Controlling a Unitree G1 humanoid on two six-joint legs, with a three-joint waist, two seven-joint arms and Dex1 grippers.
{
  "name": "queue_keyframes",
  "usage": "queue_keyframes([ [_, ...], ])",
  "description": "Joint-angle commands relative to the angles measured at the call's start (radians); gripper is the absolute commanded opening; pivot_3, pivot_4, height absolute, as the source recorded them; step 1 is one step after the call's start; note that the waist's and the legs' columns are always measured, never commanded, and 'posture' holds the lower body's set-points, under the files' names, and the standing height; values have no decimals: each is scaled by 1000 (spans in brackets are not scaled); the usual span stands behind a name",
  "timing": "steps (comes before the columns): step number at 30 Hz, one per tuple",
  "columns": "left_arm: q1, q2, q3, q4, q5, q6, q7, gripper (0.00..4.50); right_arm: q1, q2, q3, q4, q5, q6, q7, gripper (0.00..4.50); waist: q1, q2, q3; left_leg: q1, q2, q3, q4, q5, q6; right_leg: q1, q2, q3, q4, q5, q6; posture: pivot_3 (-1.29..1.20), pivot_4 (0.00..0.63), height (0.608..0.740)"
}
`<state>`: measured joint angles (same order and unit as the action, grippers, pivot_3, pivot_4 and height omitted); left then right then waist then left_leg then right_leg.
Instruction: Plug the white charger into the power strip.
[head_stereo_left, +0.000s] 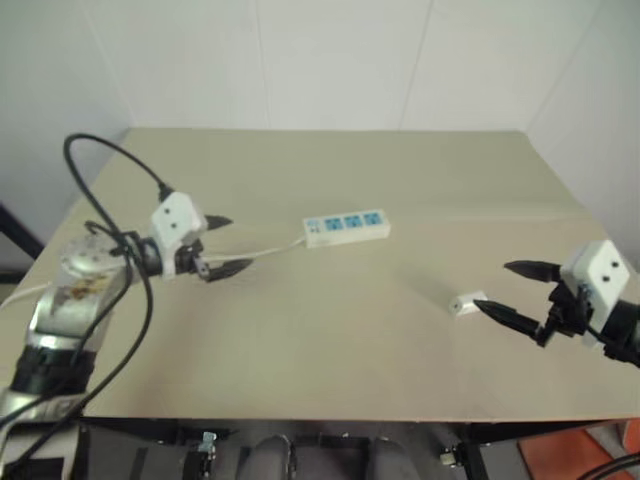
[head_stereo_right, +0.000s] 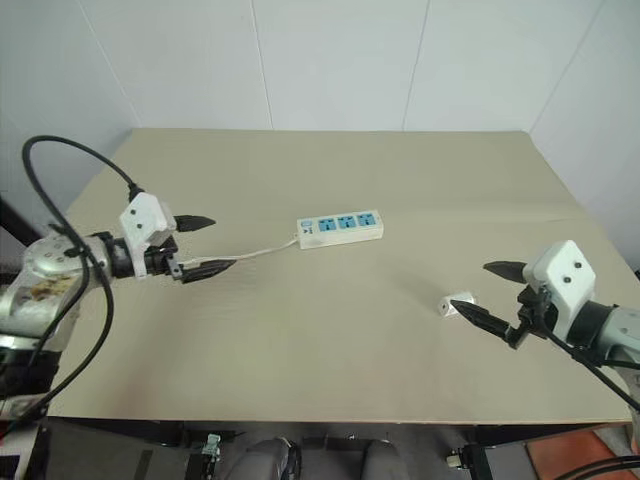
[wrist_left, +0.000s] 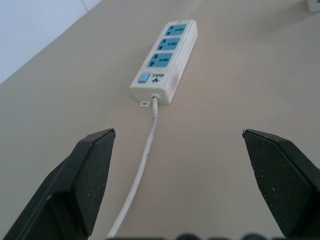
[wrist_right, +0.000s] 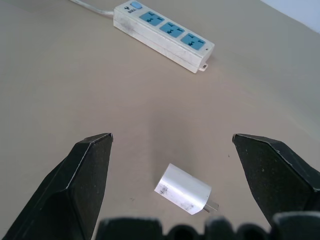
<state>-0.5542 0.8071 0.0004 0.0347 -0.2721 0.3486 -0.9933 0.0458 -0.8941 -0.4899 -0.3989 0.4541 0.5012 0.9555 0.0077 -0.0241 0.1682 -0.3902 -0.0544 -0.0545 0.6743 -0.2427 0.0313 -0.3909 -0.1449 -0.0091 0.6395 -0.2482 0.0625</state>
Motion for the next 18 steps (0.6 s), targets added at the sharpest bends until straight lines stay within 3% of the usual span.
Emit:
queue_keyframes([
  [1, -125, -49, -73, 153, 75, -1, 9, 4447, -25, -11, -4, -10, 5, -28, -11, 4500, 4, 0, 0, 0, 0, 0, 0, 0, 0, 0, 0, 0, 0, 0, 0, 0, 150, 740],
  [9, -481, -262, -232, 740, 258, -121, -12, 4447, -15, 20, 1, -39, 11, -30, -48, 4500, 3, -3, 2, -3, -2, 0, 2, 0, 0, -2, 0, -2, 0, 0, 1, 0, 150, 740],
  [14, -611, -355, -274, 1062, 367, -274, 53, 4447, 26, 45, -14, -87, 20, -21, -80, 4500, -3, -4, 2, -9, -2, 0, 4, 0, 1, -7, 0, -2, 2, 0, 1, 0, 150, 740],
  [18, -654, -403, -292, 1195, 437, -342, 101, 4447, 60, 58, -42, -123, 29, -12, -100, 4500, -3, -5, 3, -11, -2, 0, 4, 0, 1, -10, 0, -2, 3, 0, 2, 0, 150, 740],
])
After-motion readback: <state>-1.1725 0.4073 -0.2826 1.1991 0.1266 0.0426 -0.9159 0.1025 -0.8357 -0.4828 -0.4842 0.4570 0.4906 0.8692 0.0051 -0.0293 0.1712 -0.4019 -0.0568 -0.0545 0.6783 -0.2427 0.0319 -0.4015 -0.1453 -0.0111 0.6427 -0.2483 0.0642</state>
